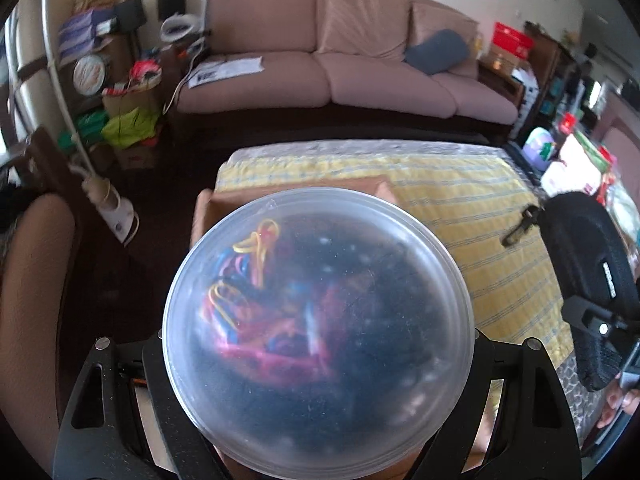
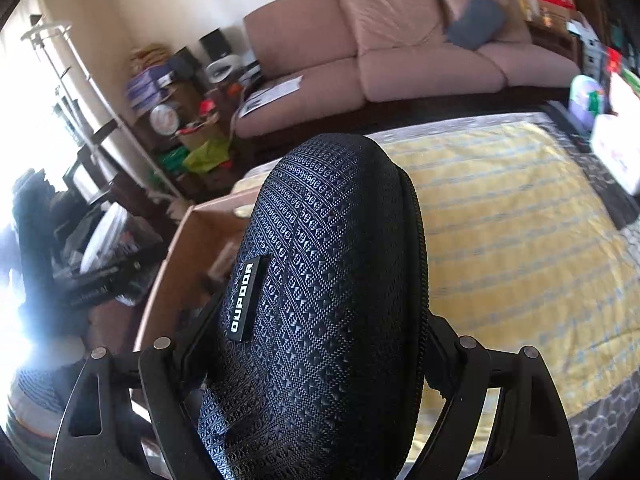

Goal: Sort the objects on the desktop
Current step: 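Lift the jar and zippered case and carry them toward the box, then lower the jar and zippered case into the box and open both tools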

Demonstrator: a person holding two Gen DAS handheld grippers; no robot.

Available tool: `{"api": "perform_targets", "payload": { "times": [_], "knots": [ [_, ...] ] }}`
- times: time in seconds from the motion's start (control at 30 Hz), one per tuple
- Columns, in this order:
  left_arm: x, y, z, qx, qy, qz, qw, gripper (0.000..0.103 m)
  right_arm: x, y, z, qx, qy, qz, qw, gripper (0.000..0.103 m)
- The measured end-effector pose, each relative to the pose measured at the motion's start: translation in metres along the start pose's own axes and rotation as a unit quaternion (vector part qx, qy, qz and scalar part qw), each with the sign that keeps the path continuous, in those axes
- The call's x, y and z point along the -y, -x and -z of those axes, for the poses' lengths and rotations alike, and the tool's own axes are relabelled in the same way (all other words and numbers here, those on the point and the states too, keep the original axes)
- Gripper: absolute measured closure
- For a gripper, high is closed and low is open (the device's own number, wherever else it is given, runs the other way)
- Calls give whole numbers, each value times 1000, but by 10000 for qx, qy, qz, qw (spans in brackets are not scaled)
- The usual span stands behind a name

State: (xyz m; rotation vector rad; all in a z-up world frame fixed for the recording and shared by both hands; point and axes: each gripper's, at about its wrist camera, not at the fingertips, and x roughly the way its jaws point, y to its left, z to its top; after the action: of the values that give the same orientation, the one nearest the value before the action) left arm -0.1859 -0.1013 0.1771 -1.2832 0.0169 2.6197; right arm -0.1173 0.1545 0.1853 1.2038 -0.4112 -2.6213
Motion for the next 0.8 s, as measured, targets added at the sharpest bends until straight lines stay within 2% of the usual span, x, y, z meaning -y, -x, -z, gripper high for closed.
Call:
{"api": "perform_targets", "payload": {
  "times": [0.23,0.37,0.6,0.8],
  "knots": [
    [-35,-32,18,-297,287,80,9991,21,-51,-61,-15,-354,196,-187,9990,17],
    [-40,-49,15,-352,223,91,9991,21,-70,-97,-28,-627,432,-126,9970,17],
    [-48,-85,3,-497,82,-32,9987,21,-83,-154,-47,-964,784,74,9922,17],
    [-41,-102,-1,-513,-196,-188,9983,21,-83,-185,-49,-1097,703,-30,9915,17]
  ]
}}
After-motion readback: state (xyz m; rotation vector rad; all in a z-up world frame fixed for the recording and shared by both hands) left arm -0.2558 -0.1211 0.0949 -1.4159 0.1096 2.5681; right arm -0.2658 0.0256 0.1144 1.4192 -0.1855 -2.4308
